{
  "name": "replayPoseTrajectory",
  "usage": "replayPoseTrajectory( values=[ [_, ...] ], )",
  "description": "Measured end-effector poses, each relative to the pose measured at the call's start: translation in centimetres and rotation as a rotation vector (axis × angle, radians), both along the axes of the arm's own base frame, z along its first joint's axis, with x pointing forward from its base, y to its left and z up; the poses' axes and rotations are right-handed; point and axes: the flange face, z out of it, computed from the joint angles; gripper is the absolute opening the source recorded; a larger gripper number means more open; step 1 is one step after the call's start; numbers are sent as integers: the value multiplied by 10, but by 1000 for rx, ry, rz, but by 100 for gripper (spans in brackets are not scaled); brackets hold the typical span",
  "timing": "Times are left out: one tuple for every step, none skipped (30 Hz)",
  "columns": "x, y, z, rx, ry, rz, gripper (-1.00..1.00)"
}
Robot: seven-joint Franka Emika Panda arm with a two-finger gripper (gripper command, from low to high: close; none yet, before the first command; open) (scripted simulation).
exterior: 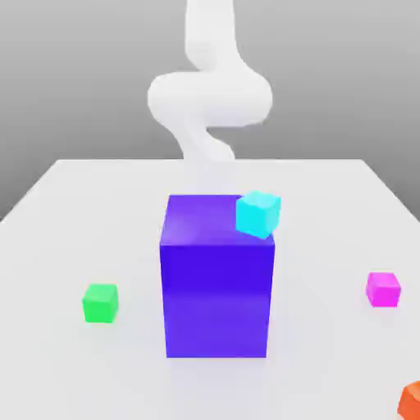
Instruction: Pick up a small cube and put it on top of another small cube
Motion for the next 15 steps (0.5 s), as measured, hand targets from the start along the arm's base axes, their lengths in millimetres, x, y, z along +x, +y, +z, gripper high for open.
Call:
replayPoseTrajectory(
  values=[
    [11, 15, -18, -15, 29, 53, 0],
    [20, 30, -37, -29, 55, 105, 0],
    [27, 46, -55, -44, 82, 155, 0],
    [33, 61, -73, -60, 107, 205, 0],
    [37, 77, -92, -76, 131, 256, 0],
    [40, 93, -110, -93, 155, 306, 0],
    [41, 109, -129, -110, 179, 356, 0],
    [41, 125, -148, -128, 202, 406, 0],
    [40, 141, -167, -146, 225, 457, 0],
    [38, 157, -186, -165, 247, 507, 0],
    [34, 172, -205, -185, 269, 558, 0],
    [28, 187, -224, -205, 290, 608, 0],
    [22, 201, -243, -226, 311, 659, 0],
    [14, 215, -262, -247, 332, 709, 0],
    [5, 228, -281, -270, 352, 760, 0]
  ],
)
